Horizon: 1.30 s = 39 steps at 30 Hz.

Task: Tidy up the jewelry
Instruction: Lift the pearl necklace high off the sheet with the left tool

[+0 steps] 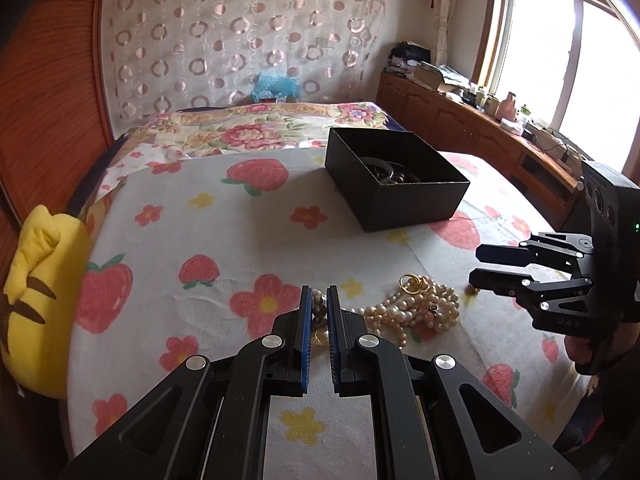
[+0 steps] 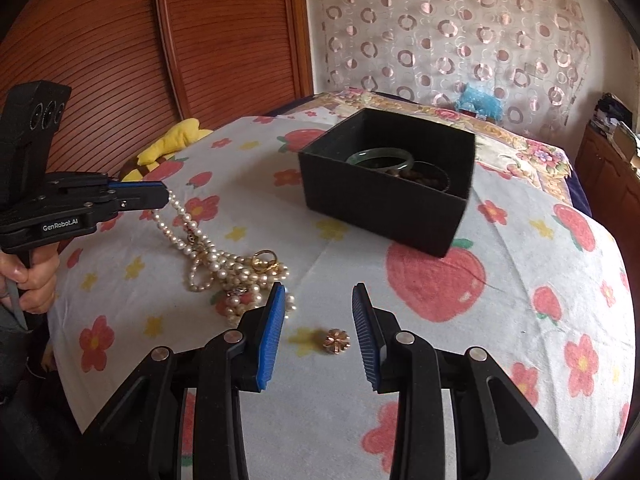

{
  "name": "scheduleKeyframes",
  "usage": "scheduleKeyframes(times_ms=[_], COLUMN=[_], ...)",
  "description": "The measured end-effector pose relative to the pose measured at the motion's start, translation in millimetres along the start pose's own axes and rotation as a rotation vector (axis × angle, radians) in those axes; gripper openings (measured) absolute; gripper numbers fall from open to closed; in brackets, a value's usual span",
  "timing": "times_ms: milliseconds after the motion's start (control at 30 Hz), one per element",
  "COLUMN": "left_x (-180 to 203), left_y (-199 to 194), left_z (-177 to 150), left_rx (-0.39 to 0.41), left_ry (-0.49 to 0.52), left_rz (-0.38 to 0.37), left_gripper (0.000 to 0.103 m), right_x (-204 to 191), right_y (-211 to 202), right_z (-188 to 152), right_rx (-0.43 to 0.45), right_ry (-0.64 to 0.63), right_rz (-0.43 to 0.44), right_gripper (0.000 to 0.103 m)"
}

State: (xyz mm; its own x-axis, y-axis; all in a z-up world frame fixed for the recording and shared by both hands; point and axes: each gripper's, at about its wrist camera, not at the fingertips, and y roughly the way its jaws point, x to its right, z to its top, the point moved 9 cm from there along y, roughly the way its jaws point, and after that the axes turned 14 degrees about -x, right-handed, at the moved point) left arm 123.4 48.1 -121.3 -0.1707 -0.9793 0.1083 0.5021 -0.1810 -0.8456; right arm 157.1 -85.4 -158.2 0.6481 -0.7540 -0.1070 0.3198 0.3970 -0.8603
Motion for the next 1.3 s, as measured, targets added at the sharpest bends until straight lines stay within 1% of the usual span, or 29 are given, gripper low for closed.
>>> scheduleKeyframes(times_ms=[267,533,633,767,800,967,1100,1200,1267,1300], left_x=[-6.0,-17.3,-17.4,-15.5,-14.1,-6.2,-5.6,-9.5,-11.2,-11.2], left_y=[-4.6,7.1,9.8,16.8,18.3,26.0,31.2,37.6,38.3,38.9], left_z=[2.7,-7.7,-12.6,-19.0,-21.2,-26.7,-21.9,-19.2,-18.0,-18.1], left_rx=[0.014,-0.022,-0.038,-0.068,-0.076,-0.1,-0.102,-0.12,-0.113,-0.114], left_ry=[-0.004,-0.019,-0.014,-0.001,0.004,0.026,0.031,0.025,0.018,0.016], left_rz=[0.005,0.017,0.022,0.023,0.023,0.02,0.033,0.044,0.042,0.039], left_gripper=[0.006,0.006,0.007,0.01,0.012,0.012,0.012,0.013,0.013,0.008], right_x=[-18.6,-20.2,-18.6,-9.8,-8.0,-6.5,-6.4,-6.8,-6.7,-6.8], right_y=[11.5,13.6,13.6,10.8,10.2,10.9,10.8,10.9,10.9,11.0], right_z=[2.6,1.1,-0.1,1.3,1.3,2.3,1.1,1.1,0.8,1.1], right_rx=[-0.032,-0.043,-0.043,-0.04,-0.04,-0.038,-0.037,-0.038,-0.039,-0.039], right_ry=[-0.042,-0.049,-0.05,-0.033,-0.029,-0.027,-0.029,-0.029,-0.029,-0.028], right_rz=[0.017,0.019,0.011,0.0,-0.001,-0.003,-0.004,-0.003,-0.004,-0.003], right_gripper=[0.037,0.037,0.027,0.022,0.022,0.022,0.022,0.022,0.022,0.022])
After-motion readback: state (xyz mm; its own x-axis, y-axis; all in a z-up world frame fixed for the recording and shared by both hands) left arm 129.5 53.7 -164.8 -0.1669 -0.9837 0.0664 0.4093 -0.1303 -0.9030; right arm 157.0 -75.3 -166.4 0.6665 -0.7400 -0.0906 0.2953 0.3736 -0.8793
